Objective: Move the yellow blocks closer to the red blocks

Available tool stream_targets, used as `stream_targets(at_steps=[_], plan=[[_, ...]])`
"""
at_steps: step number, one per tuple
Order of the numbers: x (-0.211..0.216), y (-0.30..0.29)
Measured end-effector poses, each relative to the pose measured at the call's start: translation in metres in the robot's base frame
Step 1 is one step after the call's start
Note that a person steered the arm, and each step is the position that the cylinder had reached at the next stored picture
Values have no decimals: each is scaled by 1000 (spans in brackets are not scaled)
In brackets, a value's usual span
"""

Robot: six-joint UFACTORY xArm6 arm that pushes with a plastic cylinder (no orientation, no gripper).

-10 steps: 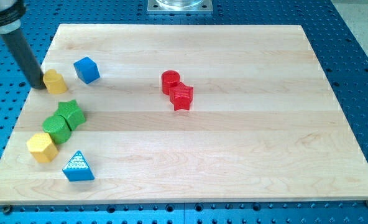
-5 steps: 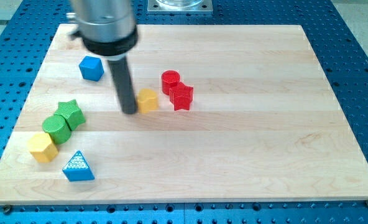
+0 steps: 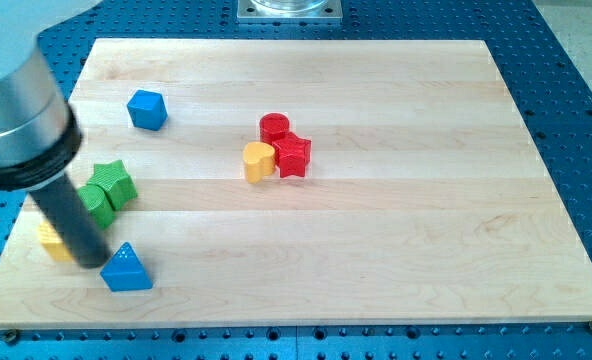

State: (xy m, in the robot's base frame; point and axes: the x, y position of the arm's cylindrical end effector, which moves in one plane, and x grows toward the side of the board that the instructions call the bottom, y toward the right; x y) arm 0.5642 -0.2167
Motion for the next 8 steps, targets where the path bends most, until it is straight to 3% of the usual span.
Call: stream_targets(at_steps=[1, 2, 4, 6, 7, 8], plan=[[17, -53], [-4, -86], [-17, 20], [-1, 1], [-29, 86], [-48, 129]])
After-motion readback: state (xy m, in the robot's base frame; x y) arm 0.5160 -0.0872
